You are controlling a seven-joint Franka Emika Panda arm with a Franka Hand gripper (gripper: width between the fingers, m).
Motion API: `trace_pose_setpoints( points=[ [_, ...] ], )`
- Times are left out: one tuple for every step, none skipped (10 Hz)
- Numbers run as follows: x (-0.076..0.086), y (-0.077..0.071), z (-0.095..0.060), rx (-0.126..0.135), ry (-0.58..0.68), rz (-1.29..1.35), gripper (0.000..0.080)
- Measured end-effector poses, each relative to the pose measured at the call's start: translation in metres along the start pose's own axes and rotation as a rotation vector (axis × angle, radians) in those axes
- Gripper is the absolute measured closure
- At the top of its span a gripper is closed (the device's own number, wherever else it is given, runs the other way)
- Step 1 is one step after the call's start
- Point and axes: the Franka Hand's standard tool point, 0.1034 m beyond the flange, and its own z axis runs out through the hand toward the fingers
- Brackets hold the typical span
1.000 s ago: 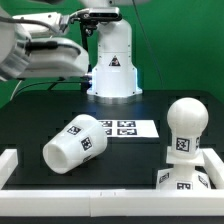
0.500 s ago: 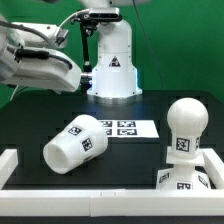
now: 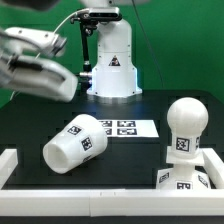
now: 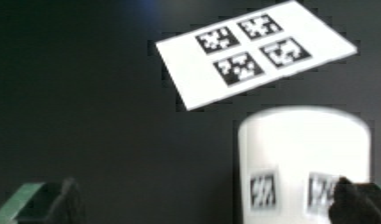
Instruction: Assemble lamp
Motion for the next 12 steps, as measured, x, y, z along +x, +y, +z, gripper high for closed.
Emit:
trace_pose_setpoints(
  points=[
    [0.002,-0.001,0.0,0.015,0.024,0.005,0.0101],
    [0.007,-0.001,0.0,0.016,0.068,-0.02,0.0101],
    [0.011,-0.002,-0.003,0.015,0.09,-0.036,0.0101],
    [0.011,-0.002,-0.002,0.015,0.085,-0.033,0.0101],
    [0.012,-0.002,-0.001,0.015,0.086,-0.033,0.0101],
    [0.012,-0.002,-0.001,0.015,0.085,-0.033,0.0101],
    [0.016,-0.001,0.001,0.014,0.09,-0.027,0.0101],
    [0.031,-0.001,0.005,0.01,0.114,-0.007,0.0101],
    [0.044,-0.002,0.007,0.003,0.121,0.012,0.0101],
    [0.047,-0.005,0.006,0.004,0.143,0.01,0.0101],
    [0.046,-0.004,0.01,0.012,0.144,0.022,0.0101],
    [0.051,-0.002,0.015,0.013,0.132,0.046,0.0101]
  ],
)
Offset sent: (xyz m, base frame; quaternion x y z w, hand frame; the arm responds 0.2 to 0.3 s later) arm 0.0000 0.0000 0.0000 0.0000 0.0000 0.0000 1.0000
